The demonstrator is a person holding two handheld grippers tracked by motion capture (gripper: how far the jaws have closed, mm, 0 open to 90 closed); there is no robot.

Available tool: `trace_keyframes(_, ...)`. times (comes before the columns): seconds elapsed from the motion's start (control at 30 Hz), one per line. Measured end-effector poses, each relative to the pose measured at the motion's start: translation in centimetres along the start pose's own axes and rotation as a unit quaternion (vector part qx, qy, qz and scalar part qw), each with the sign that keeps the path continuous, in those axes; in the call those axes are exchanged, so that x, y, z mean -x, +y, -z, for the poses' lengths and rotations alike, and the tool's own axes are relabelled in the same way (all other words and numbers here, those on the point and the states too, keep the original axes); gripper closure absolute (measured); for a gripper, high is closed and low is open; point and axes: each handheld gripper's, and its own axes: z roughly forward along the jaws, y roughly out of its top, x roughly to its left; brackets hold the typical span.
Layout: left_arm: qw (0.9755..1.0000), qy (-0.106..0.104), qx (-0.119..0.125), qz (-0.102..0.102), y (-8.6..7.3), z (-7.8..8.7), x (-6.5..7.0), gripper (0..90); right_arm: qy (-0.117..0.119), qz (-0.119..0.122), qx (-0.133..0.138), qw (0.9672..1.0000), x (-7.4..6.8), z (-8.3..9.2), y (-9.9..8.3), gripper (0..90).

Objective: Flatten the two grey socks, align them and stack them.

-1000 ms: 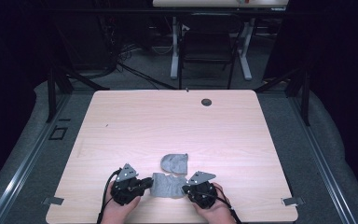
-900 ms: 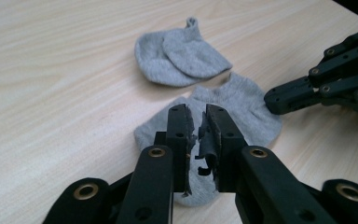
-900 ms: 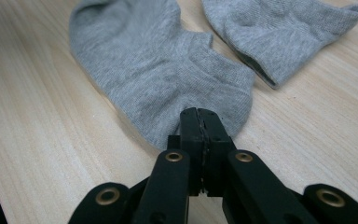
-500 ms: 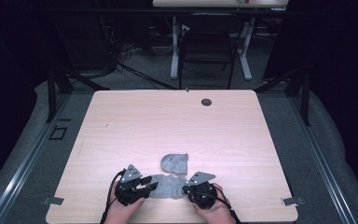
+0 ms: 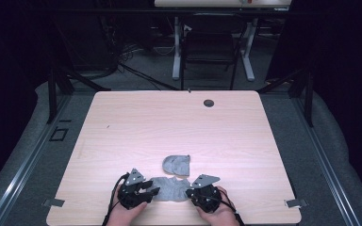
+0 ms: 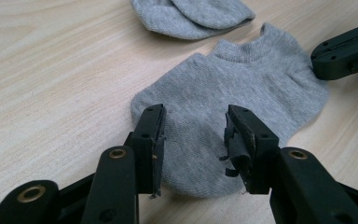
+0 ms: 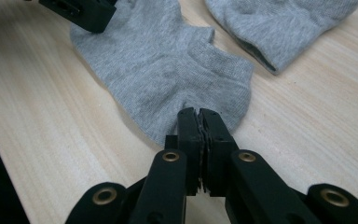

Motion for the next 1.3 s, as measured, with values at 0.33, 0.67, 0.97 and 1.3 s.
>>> trace_keyframes(0.33,1.0,-0.003,-0.001,-0.006,0.0,-0.2,0.2,57.8,0.021,-0.007,0.062,0.9978,1.1,0.8,1.2,74.3)
trace_keyframes(0.67,0.9999,-0.005,-0.002,-0.01,-0.1,-0.2,0.3,57.8,0.02,0.057,0.039,0.9974,0.3,-1.5,0.9,63.7)
trace_keyframes(0.97,0.9998,-0.011,-0.004,-0.013,-0.2,-0.1,0.8,57.8,0.018,0.057,0.034,0.9976,0.4,-1.0,0.2,61.8)
trace_keyframes(1.3,0.9994,-0.018,-0.009,-0.027,-0.5,-0.1,2.1,57.2,0.006,0.043,0.023,0.9988,0.5,0.0,-0.7,63.1)
